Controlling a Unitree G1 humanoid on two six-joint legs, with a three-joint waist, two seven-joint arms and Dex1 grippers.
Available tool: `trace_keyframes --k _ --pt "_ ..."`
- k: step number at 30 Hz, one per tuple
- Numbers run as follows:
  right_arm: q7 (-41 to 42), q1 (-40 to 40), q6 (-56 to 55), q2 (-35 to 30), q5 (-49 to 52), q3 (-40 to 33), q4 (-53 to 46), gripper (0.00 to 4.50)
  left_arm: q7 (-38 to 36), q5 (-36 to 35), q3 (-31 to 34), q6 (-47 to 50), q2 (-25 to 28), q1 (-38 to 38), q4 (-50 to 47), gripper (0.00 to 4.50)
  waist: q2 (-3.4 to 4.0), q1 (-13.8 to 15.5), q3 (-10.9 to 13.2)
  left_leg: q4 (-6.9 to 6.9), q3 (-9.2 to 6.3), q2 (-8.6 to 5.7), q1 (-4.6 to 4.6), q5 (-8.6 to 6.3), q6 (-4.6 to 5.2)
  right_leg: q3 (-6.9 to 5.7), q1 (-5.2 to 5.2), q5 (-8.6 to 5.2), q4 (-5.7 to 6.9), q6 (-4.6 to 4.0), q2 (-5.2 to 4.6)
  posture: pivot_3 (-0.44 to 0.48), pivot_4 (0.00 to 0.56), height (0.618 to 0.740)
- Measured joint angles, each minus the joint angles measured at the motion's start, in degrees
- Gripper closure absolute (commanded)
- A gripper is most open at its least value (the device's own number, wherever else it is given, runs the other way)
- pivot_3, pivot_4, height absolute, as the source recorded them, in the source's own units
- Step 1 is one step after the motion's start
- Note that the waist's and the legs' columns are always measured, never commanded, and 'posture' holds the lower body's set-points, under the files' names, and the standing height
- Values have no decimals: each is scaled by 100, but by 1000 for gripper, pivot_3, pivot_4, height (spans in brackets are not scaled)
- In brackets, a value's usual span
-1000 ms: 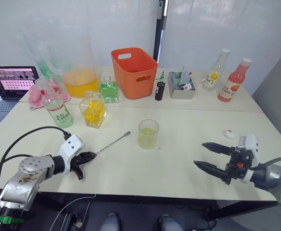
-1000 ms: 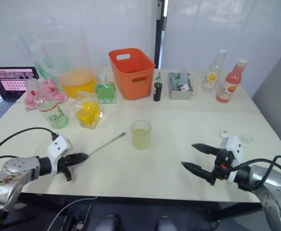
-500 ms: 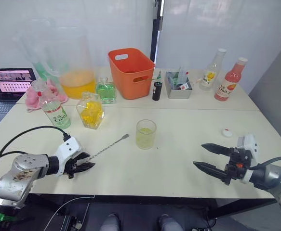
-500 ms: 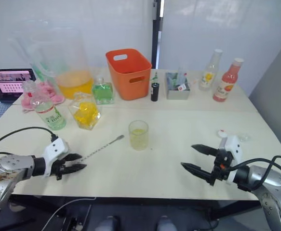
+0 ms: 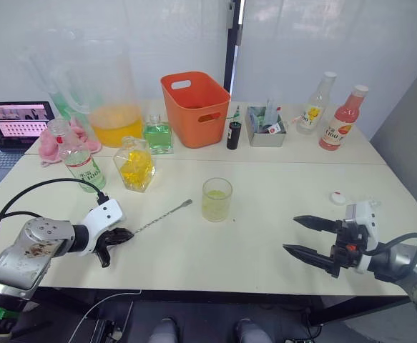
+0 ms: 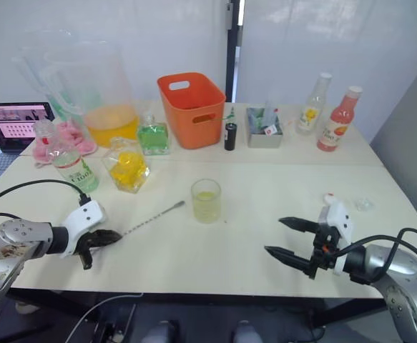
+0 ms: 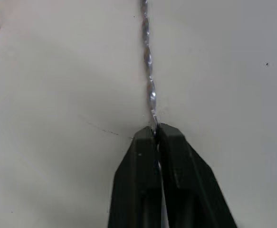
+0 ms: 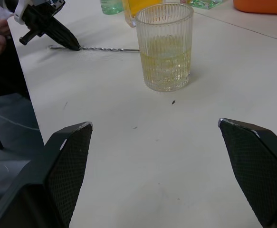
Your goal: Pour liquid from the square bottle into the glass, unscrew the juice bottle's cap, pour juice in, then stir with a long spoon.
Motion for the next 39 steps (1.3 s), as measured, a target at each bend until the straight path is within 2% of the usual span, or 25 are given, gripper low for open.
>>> trace_keyframes --k 7,14,18,23,27,32,39 --pt "38 -358 397 -88 287 18 12 0 -170 -189 279 -3 5 -33 321 4474 -5 -8 3 -1 3 2 -1 1 2 3 -4 0 1 0 2 0 150 740" --pt "-300 -1328 1125 62 1076 9 251 0 147 -912 1180 -32 -718 -802 101 4474 -22 32 13 2 4 1 -8 21 33 3 0 4 -1 6 2 0 150 740" --pt "-801 -1990 1506 329 1495 -6 433 0 474 -1134 1243 -96 -1171 -1302 -238 4474 -22 25 13 2 3 0 -9 29 45 3 0 25 2 44 5 0 150 740" --pt "-2162 -3160 1828 1460 1628 353 545 0 1283 -935 852 -294 -1935 -2227 -648 4474 -24 -15 13 5 2 -1 -10 32 50 15 -1 34 6 57 13 0 150 740" --pt "-3147 -3654 1966 2249 1609 516 851 0 1734 -396 349 -587 -2229 -2402 -696 4474 -23 -6 13 1 3 -6 -12 32 50 26 -4 33 15 57 15 0 150 740" --pt "-4152 -4278 1976 3264 1831 430 1164 0 1926 89 -25 -884 -2297 -2398 -729 4474 -22 -15 14 1 2 -7 -18 32 51 26 -13 38 22 50 16 0 150 740" --pt "-4859 -4629 1897 3936 1876 348 1324 0 2183 505 -118 -996 -2399 -2392 -774 4474 -22 1 14 1 2 -7 -19 32 51 25 -13 38 22 49 16 0 150 740"
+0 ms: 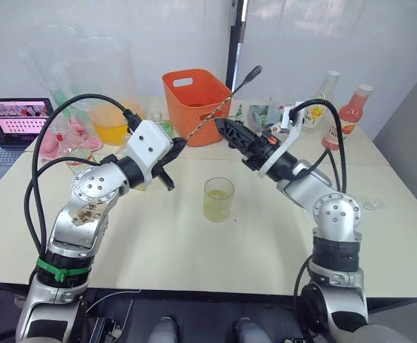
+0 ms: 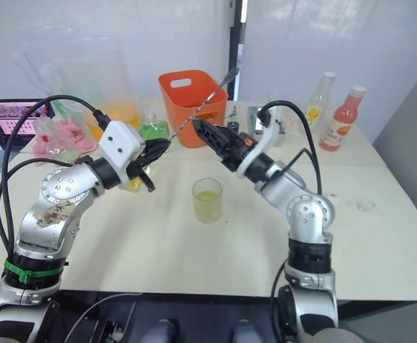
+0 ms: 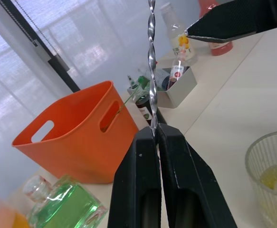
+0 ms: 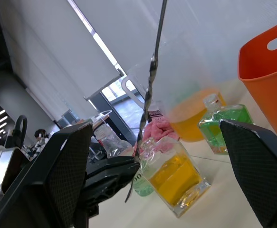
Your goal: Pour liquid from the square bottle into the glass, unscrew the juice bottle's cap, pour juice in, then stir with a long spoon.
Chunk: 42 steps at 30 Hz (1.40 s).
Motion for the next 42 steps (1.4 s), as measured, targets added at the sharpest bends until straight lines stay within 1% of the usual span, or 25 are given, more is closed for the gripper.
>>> trace_keyframes --k 6,9,14,19,20,28,30,33,35,37,41,42 --pt "-371 -98 -123 307 138 -102 78 0 17 147 -146 -11 -108 131 -72 4474 1 -17 0 -1 0 1 1 0 0 0 -1 0 2 -1 0 0 150 740" --pt "-481 -180 -205 375 136 -127 156 759 27 154 -149 -10 -183 150 -73 4500 1 -21 0 -1 0 1 0 0 0 0 -2 0 2 -1 0 0 150 740" --pt "-536 -372 -458 561 132 -136 272 2524 73 155 -149 -9 -322 152 -74 4500 1 -27 0 -3 0 1 0 0 0 0 -3 0 2 -1 1 0 150 740" --pt "-621 -371 -622 604 56 -125 301 4268 80 155 -132 -8 -331 154 -75 4500 1 -26 0 -3 0 1 0 0 0 0 -3 0 1 0 0 0 150 740" --pt "-629 -371 -661 610 15 -117 301 4469 80 155 -131 -8 -331 156 -75 4500 1 -26 0 -4 0 1 0 0 0 0 -3 -1 1 1 1 0 150 740" --pt "-595 -368 -798 569 -227 -20 317 4469 68 117 -101 21 -324 161 -104 4500 2 -27 1 -6 0 1 0 0 0 0 -5 -2 1 1 1 0 150 740" --pt "-562 -368 -821 547 -290 9 316 4500 46 16 -79 66 -336 161 -104 3848 2 -27 1 -6 0 1 0 0 0 0 -6 -2 1 1 0 0 150 740" --pt "-476 -368 -855 509 -376 40 333 4500 -114 -275 60 129 -349 161 -146 2987 2 -29 1 -7 0 1 -1 0 0 0 -6 -2 1 0 1 0 150 740" --pt "-438 -369 -886 477 -380 35 371 4500 -234 -453 172 138 -310 161 -191 2273 2 -32 1 -8 0 1 0 0 0 -1 -6 -2 1 0 0 0 150 740" --pt "-368 -375 -905 405 -376 -2 413 4500 -418 -704 340 149 -191 161 -225 1649 2 -44 1 -10 0 1 -1 0 0 0 -8 -2 1 0 0 0 150 740" --pt "-224 -584 -909 161 -356 -117 554 4500 -687 -1130 678 225 28 163 -225 262 3 -86 1 -12 0 1 -1 0 0 -1 -8 -4 0 1 0 0 150 740" --pt "-202 -619 -909 128 -352 -123 570 4500 -718 -1179 711 249 62 166 -224 63 3 -91 1 -12 0 1 -1 0 0 -1 -8 -4 0 1 0 0 150 740"
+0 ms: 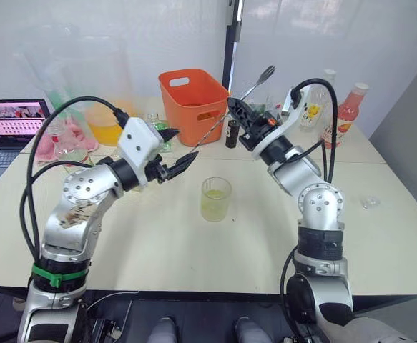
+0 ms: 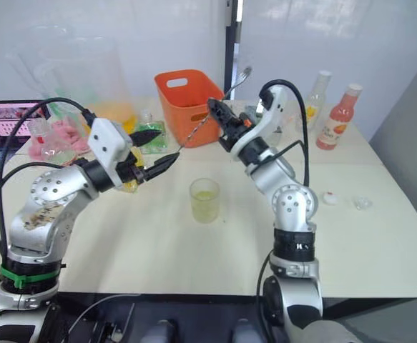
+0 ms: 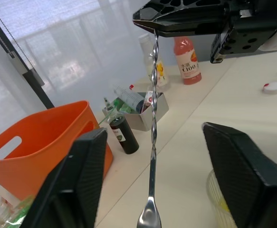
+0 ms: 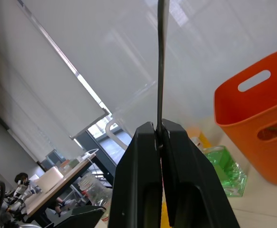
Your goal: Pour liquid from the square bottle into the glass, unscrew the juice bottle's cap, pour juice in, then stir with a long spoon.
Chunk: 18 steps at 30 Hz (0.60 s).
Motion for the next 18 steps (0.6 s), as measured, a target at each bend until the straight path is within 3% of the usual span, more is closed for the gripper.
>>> trace_keyframes --k 6,12,18 --pt "1072 -589 124 -1216 -163 55 324 4500 -659 -710 836 264 816 491 191 63 2 -54 2 -20 1 2 -3 0 0 0 -15 -8 -2 -13 -1 0 150 740" --pt "2345 -713 317 -2097 -694 893 237 4500 -1071 -1243 1044 611 1074 1185 228 63 2 -54 2 -26 10 4 -22 0 0 5 -44 -9 1 -18 -1 0 150 740" --pt "3014 -535 367 -2390 -906 1236 -213 4500 -1351 -1495 1041 843 1181 1747 163 63 2 -41 1 -21 14 4 -55 0 1 9 -78 2 8 -34 -1 0 150 740"
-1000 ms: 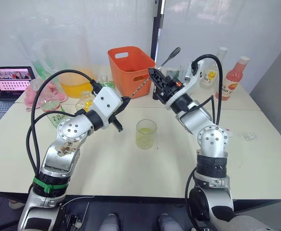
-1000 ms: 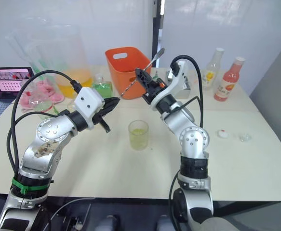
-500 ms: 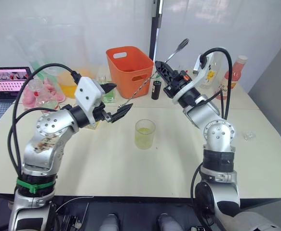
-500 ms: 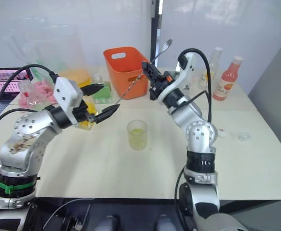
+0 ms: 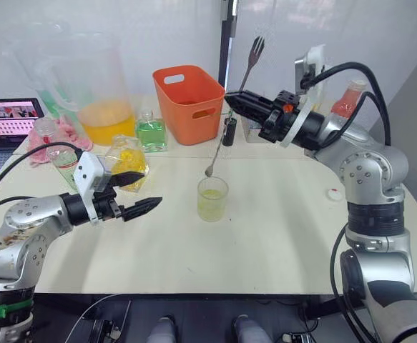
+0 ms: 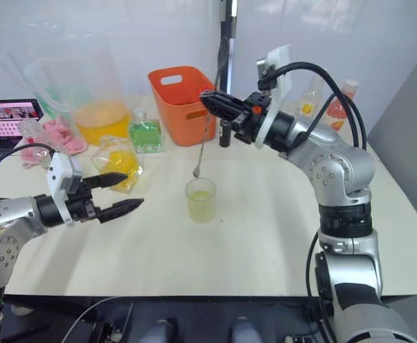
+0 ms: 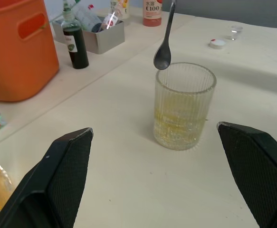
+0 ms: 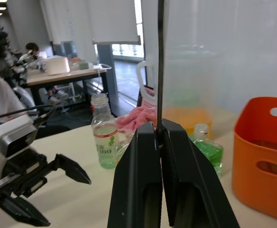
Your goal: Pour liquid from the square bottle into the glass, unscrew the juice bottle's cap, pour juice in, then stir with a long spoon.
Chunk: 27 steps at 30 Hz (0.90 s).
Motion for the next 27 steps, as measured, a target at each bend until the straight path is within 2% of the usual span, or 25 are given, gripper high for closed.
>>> trace_keyframes --k 5,15,20,27 --pt "212 349 5 -46 -193 175 -117 4500 43 25 -70 -11 -1 37 -5 63 0 16 0 6 3 0 -3 0 0 2 -3 1 0 3 0 0 150 740" --pt "452 562 41 -185 -717 544 -241 4500 37 111 -182 -183 0 55 0 63 0 -1 0 5 6 1 -2 0 0 4 -5 1 1 3 0 0 150 740" --pt "639 649 -134 -291 -1279 939 -239 4500 100 215 -268 -230 -15 95 0 63 0 6 0 6 9 0 -2 0 0 6 -5 1 1 4 0 0 150 740" --pt "597 648 -476 114 -1671 1025 -192 4500 145 308 -306 -330 -37 182 -14 63 -1 -4 0 6 9 1 -2 0 0 5 -6 4 3 1 1 0 150 740"
